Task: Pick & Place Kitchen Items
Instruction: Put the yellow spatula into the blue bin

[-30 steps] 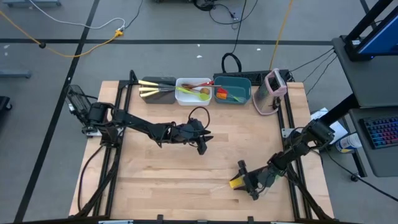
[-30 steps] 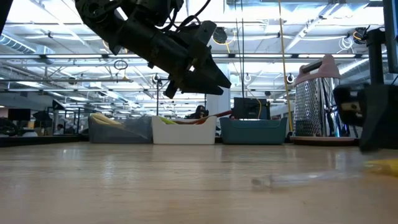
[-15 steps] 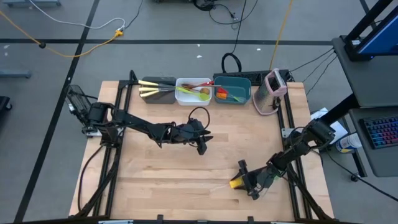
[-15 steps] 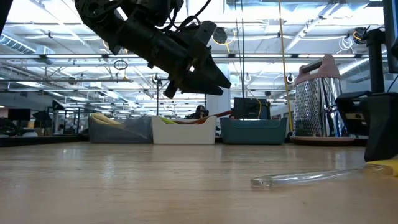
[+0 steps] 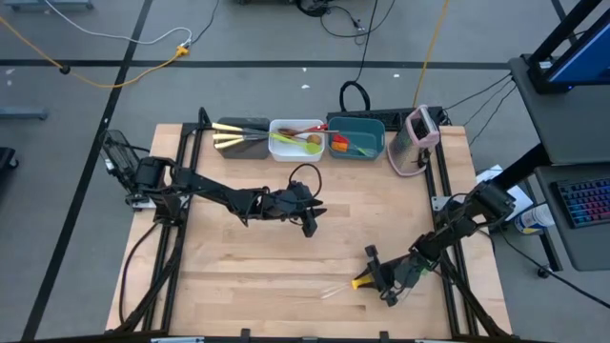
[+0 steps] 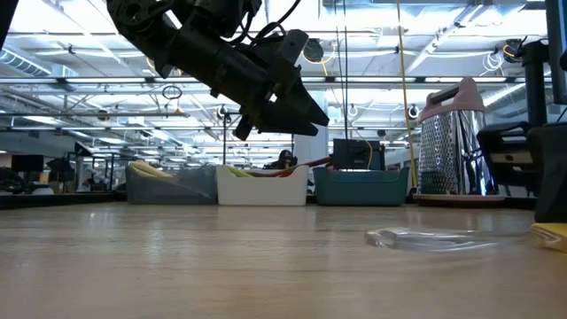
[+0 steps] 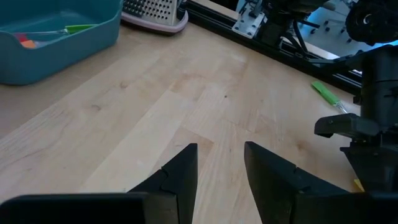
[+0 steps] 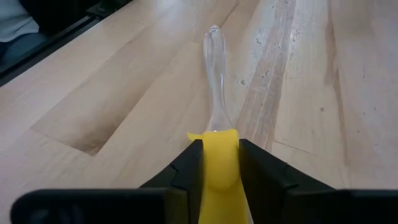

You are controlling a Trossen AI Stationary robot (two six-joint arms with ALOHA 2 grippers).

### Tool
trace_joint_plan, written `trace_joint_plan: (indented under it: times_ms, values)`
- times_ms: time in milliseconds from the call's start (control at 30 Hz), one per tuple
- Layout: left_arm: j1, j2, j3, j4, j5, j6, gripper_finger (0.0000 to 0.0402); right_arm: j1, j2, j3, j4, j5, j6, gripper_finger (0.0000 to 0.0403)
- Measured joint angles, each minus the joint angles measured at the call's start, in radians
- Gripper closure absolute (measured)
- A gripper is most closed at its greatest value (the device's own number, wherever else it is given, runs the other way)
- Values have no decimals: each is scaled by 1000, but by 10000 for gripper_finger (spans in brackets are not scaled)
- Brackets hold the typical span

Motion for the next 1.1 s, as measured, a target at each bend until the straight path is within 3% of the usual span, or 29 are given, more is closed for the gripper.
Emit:
trace_joint_plan:
  times_ms: [233, 467, 700, 867, 1100]
  values:
    - [0, 0, 0, 0, 0, 0, 266, 0, 0, 0, -2, -4, -16, 324]
    - [-12, 0, 0, 0, 0, 2, 266, -1, 1, 0, -2, -44, 101, 313]
    - [-19, 0, 0, 0, 0, 4, 266, 2, 5, -1, -8, 69, 83, 278]
    - [-19, 0, 0, 1, 0, 36, 266, 1, 5, -2, 21, 43, 51, 260]
    - [-18, 0, 0, 1, 58, 40, 266, 0, 5, -2, 25, 43, 55, 263]
